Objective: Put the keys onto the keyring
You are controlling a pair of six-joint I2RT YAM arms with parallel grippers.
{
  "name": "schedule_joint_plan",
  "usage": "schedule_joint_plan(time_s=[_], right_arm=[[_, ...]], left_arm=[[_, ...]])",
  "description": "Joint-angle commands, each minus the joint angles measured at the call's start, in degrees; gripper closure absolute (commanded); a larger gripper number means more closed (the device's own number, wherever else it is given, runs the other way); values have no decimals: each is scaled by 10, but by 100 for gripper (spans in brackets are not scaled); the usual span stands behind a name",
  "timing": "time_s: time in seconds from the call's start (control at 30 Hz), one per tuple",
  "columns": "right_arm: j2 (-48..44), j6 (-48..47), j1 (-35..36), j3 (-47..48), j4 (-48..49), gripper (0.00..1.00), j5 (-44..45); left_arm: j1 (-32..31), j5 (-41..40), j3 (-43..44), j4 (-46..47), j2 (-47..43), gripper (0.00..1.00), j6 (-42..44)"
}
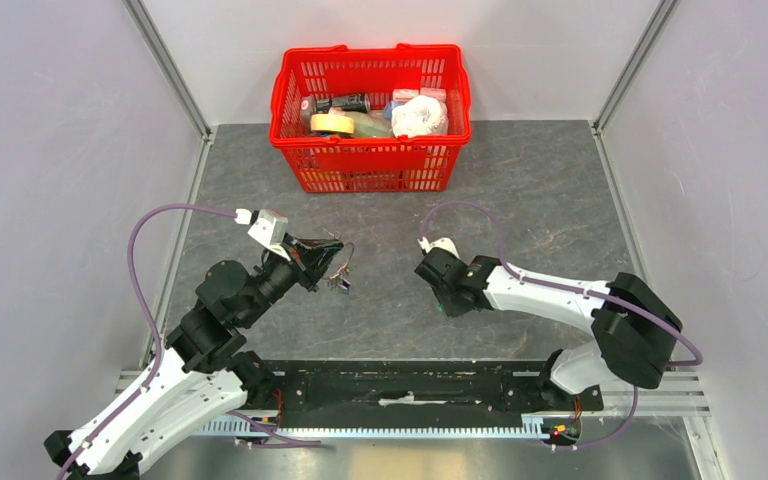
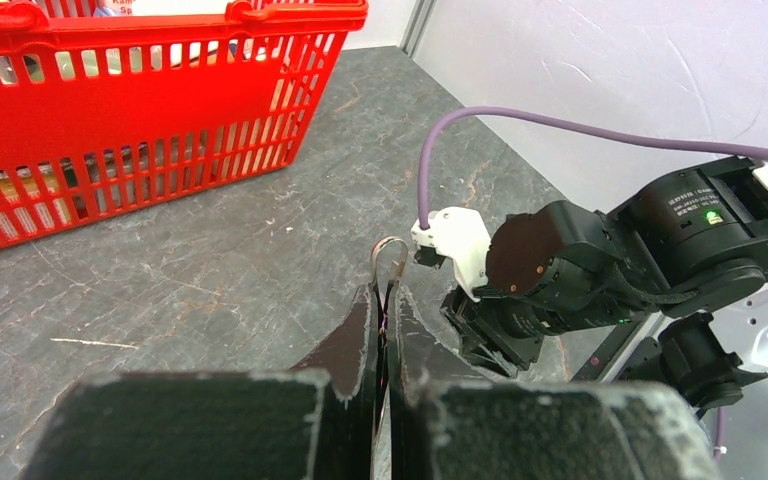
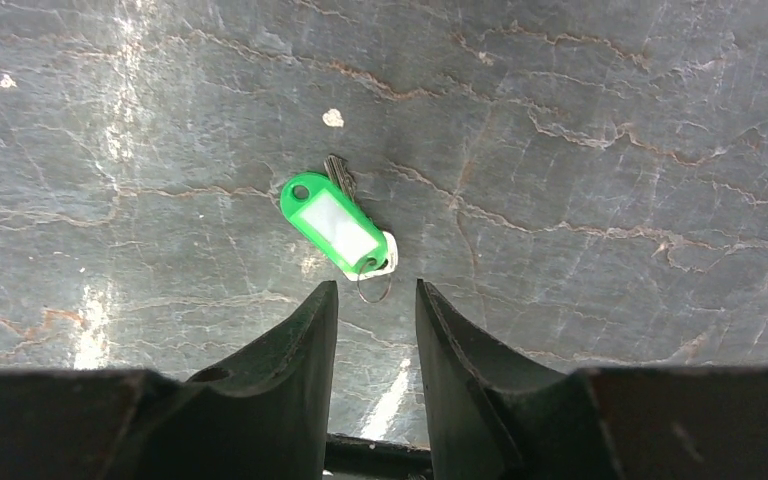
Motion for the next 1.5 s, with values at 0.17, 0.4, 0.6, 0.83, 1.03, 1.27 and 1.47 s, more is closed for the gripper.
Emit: schedule_joint_plan(time_s=[0.17, 0.4, 0.6, 0.83, 1.03, 1.27, 1.47], right_arm=[[37, 10, 4, 35, -1, 60, -7], [53, 15, 4, 39, -3, 64, -16], [66, 22, 4, 38, -9, 69, -15], [60, 42, 4, 35, -25, 97, 13], [0, 58, 4, 39, -17, 100, 21], [-142, 72, 2, 41, 13, 100, -13], [-246, 32, 2, 28, 59, 100, -85]], left_arm=[[1, 3, 3, 21, -5, 98, -16], [1, 3, 3, 21, -3, 98, -16], [1, 2, 3, 21, -3, 98, -15], [1, 1, 3, 19, -2, 98, -15], [1, 2, 3, 18, -3, 98, -15], [1, 3, 4, 15, -8, 98, -15], [1, 16, 5, 21, -8, 98, -17]])
